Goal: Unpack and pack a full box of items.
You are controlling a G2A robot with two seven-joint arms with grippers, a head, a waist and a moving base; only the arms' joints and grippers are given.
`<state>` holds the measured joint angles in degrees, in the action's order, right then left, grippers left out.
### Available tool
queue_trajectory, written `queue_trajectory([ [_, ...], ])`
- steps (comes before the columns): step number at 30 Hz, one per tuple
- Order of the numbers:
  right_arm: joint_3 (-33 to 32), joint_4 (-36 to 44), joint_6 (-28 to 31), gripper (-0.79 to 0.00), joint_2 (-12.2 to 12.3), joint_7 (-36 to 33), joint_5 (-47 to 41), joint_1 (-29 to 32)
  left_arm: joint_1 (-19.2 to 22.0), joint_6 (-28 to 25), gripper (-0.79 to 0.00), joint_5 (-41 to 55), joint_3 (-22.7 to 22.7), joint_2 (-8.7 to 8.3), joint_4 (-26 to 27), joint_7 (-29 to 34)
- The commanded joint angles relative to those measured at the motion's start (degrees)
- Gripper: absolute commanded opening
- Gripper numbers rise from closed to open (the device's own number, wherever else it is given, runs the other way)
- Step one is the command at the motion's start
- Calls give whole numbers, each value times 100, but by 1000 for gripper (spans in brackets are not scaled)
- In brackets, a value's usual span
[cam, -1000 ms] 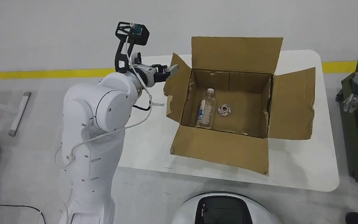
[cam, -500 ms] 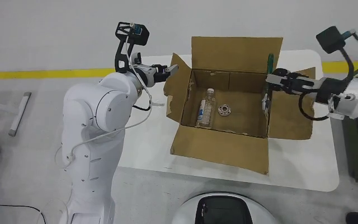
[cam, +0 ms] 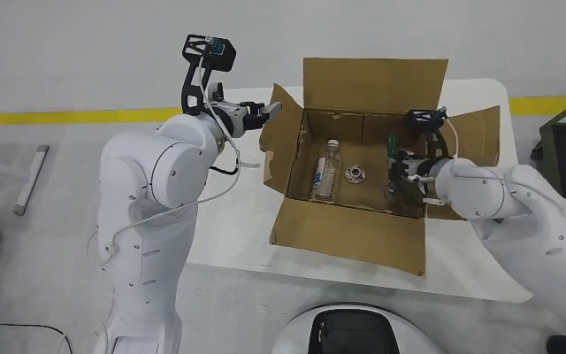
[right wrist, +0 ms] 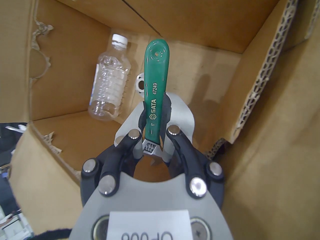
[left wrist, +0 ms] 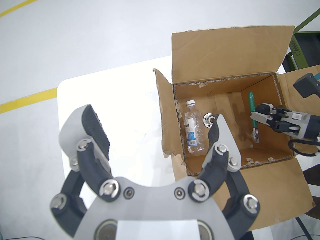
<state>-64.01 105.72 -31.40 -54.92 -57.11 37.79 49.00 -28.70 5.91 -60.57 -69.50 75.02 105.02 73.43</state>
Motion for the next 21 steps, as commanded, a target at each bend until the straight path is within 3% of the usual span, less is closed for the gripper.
queue_trajectory([
  [1,214,-90,-74,-785,-34,-65,235,-137,0,0,0,0,0,0,0,0],
  [8,895,-479,-266,-785,-193,-406,796,-593,0,0,0,0,0,0,0,0],
  [11,1063,-580,-306,-431,-251,-551,895,-719,0,0,0,0,0,0,0,0],
  [12,1090,-576,-325,-231,-271,-594,850,-739,0,0,0,0,0,0,0,0],
  [16,1091,-555,-329,-169,-313,-580,839,-772,0,0,0,0,0,0,0,0],
  [19,991,-498,-270,-31,-313,-603,813,-728,0,0,0,0,0,0,0,0],
  [21,832,-418,-233,-31,-308,-613,627,-679,0,0,0,0,0,0,0,0],
])
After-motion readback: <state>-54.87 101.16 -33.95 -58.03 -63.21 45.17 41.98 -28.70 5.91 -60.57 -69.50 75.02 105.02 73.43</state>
